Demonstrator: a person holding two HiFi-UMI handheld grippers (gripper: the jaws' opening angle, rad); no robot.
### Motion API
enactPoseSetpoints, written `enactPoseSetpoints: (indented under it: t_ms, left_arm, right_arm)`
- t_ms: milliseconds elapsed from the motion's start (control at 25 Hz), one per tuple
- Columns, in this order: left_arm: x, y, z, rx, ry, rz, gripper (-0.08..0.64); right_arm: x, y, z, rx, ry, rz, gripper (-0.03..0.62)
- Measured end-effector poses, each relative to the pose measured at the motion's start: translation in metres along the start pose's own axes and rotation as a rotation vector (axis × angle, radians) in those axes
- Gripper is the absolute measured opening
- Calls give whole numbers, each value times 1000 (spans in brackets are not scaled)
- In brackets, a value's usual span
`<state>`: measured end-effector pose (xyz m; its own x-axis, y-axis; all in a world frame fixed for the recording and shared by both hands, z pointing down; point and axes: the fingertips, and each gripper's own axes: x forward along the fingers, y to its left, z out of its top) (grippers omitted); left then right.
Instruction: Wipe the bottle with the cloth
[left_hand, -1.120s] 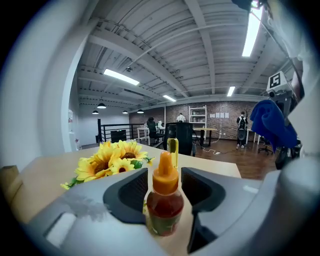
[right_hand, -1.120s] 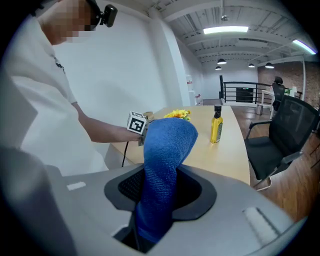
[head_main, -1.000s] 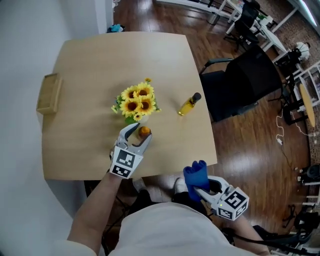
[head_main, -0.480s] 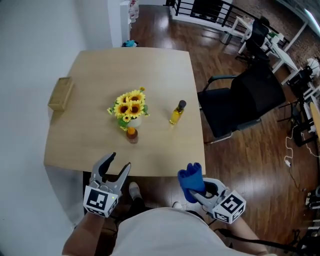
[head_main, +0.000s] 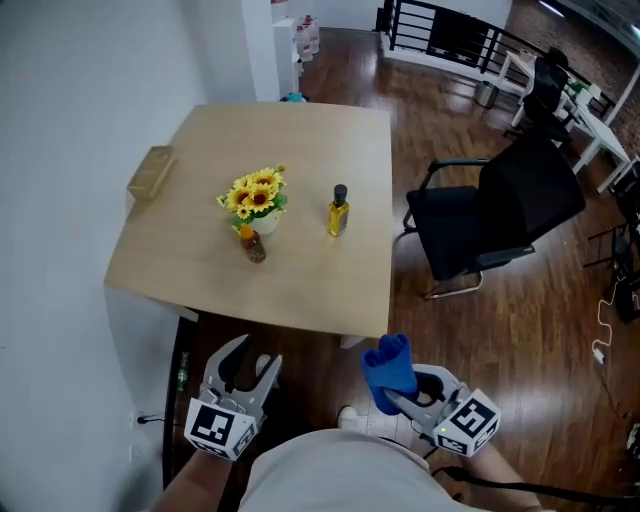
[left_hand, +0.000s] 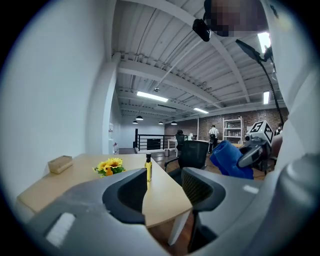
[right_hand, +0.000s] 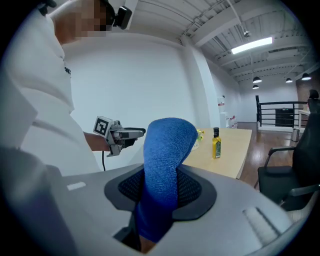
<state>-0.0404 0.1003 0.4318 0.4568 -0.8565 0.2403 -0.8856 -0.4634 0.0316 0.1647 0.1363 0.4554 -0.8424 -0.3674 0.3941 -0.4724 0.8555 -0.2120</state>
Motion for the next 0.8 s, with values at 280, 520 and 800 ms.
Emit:
enactPoseSetpoints:
  t_ms: [280,520,800]
  left_arm:
    - [-9,-82,7,-19,9,-48,232]
    - [-14,-115,17,-13,0,-71,232]
    - [-22,-123,15,-3,9,-56,232]
  right_arm:
    - [-54,7,-10,-20,-21,28,146]
    - [-68,14,-6,-31,-63,39,145]
    - [-78,20,-8,-50,-74,48,146]
